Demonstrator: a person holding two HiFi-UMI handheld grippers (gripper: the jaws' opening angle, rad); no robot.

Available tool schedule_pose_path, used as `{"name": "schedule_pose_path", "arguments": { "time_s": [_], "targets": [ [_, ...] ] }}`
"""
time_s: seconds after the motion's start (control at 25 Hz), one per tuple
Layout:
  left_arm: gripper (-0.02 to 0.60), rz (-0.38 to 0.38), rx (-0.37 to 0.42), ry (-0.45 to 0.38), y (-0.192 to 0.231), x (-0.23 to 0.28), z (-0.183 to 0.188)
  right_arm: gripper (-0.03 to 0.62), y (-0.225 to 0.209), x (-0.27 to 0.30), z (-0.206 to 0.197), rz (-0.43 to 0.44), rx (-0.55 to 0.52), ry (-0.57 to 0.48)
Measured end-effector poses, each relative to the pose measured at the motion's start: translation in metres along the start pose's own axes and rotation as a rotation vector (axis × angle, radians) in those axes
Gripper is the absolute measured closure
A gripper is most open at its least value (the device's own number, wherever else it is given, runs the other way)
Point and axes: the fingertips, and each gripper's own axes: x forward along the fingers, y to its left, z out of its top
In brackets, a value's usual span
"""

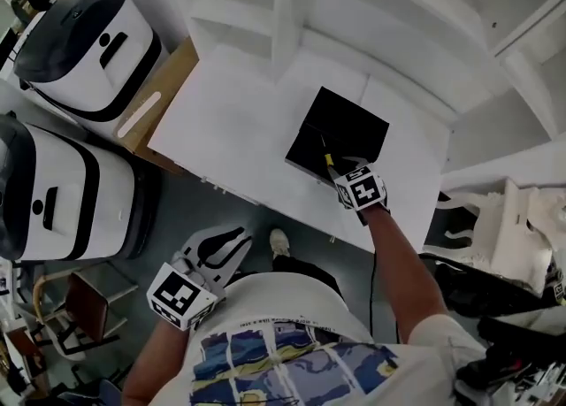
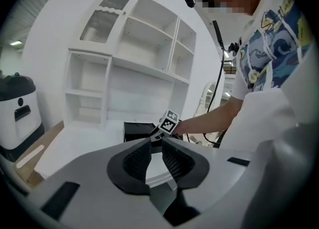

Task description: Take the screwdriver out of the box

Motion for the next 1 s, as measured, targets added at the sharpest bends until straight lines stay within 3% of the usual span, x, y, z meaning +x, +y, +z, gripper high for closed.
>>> {"name": "schedule_pose_path", "arguments": {
  "time_s": [0.28,0.56,0.84,1.0],
  "targets": [
    [0.523,0.093,-0.05,0.01,0.021,0.004,-0.005,0.436,-0.012,0.046,-0.009,0.02,-0.027,0.153],
    [0.523,0.139,-0.076,0.009,0.037,0.008,0.0,0.421,-0.023,0.071,-0.023,0.008,-0.023,0.283],
    [0.523,0.162,-0.103,0.007,0.047,0.005,-0.003,0.427,-0.022,0.074,-0.024,0.023,0.004,0.281],
    [0.523,0.168,-0.105,0.001,0.051,0.003,-0.003,0.462,-0.025,0.073,-0.025,0.026,0.003,0.277]
  ]
}}
